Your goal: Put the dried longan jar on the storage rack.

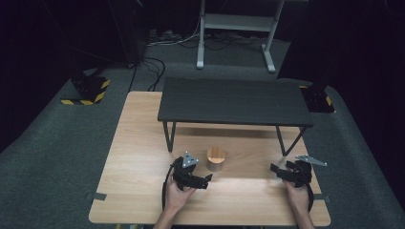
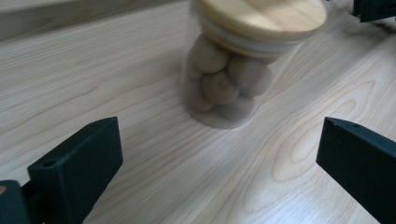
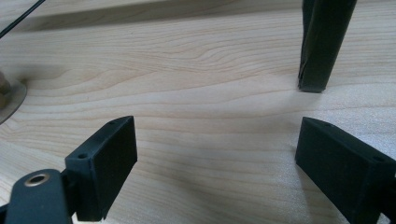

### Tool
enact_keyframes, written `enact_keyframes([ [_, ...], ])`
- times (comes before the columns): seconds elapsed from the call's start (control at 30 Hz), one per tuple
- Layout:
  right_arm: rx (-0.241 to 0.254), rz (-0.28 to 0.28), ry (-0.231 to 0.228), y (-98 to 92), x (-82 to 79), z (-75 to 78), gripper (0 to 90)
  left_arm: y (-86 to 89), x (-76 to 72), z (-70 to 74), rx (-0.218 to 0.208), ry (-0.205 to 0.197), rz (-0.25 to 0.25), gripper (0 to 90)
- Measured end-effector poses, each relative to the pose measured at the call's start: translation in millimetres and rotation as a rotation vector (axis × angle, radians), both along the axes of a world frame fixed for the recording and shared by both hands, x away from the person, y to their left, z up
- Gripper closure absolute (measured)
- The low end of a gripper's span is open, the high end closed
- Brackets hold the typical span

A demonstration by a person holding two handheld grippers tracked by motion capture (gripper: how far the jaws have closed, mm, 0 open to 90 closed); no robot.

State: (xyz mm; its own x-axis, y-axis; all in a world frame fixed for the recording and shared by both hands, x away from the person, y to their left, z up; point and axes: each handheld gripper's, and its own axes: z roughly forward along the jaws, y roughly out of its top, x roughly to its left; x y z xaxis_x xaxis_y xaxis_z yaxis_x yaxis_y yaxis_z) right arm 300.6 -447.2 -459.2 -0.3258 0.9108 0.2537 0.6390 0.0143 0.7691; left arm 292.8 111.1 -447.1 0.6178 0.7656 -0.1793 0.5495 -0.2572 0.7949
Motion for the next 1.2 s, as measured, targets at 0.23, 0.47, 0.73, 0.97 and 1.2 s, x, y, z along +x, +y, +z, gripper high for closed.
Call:
enact_keyframes([
  [0.23, -0.005, 0.003, -0.001, 0.5, 0.2, 0.3, 12.1, -19.4, 14.5, 1.6, 0.017, -0.002, -0.032, 0.7],
  [0.47, 0.003, 0.002, 0.000, -0.7, 0.2, -0.2, 12.1, -33.4, 25.1, 1.7, 0.044, -0.002, -0.048, 1.0],
  [0.73, 0.004, 0.000, 0.000, -0.6, -0.1, -0.3, 12.2, -49.9, 33.5, 3.7, 0.076, -0.022, -0.048, 2.5],
  [0.97, 0.002, -0.003, 0.000, 0.0, -0.4, -0.1, 12.8, -61.1, 39.3, 3.9, 0.094, -0.034, -0.038, 8.2],
  [1.2, 0.004, -0.003, 0.000, -0.3, -0.4, -0.3, 12.8, -70.3, 40.0, 3.3, 0.124, -0.041, -0.016, 15.6],
])
